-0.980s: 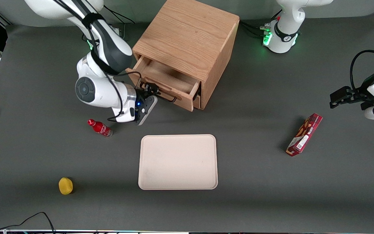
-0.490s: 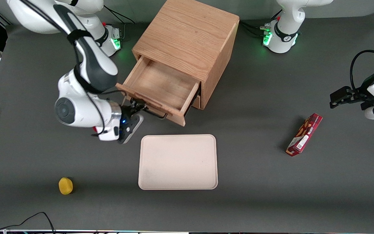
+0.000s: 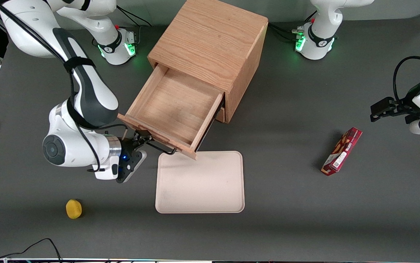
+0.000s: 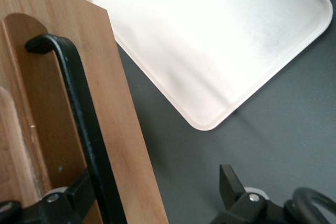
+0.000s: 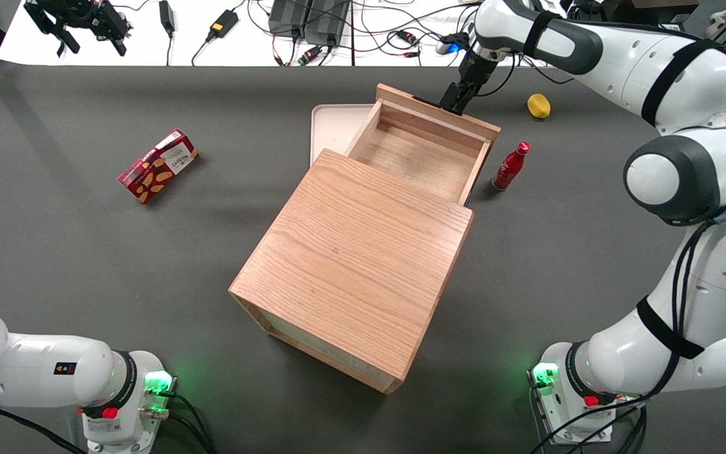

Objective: Open upper drawer

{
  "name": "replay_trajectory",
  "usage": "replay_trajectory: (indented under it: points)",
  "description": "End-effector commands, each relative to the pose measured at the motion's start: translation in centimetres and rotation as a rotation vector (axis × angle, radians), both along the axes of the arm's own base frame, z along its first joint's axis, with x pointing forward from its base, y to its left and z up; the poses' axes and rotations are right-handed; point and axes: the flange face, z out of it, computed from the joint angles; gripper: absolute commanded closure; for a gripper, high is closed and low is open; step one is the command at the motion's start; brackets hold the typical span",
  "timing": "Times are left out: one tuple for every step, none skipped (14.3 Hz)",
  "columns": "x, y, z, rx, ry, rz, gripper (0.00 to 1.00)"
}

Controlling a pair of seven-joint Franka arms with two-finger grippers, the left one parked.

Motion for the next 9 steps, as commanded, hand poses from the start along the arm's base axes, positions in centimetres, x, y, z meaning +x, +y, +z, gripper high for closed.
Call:
replay_trajectory:
  points:
    - [0.8, 0.2, 3.6, -0.007, 0.011, 0.051, 0.0]
    - [0.7, 0.0, 5.7, -0.009, 0.008, 0.061, 0.0]
    - [0.5, -0.1, 8.0, -0.008, -0.002, 0.06, 0.0]
    - [0.0, -0.3, 10.9, -0.011, -0.025, 0.056, 0.0]
    - [-0.8, -0.3, 13.7, -0.027, -0.041, 0.007, 0.0]
    - [-1.9, -0.3, 17.4, -0.045, -0.076, -0.063, 0.0]
    - [-3.1, -0.7, 20.4, -0.073, -0.104, -0.121, 0.0]
    - [-4.7, -0.9, 23.2, -0.122, -0.127, -0.16, 0.0]
    - [-6.3, -1.4, 26.1, -0.175, -0.162, -0.227, 0.0]
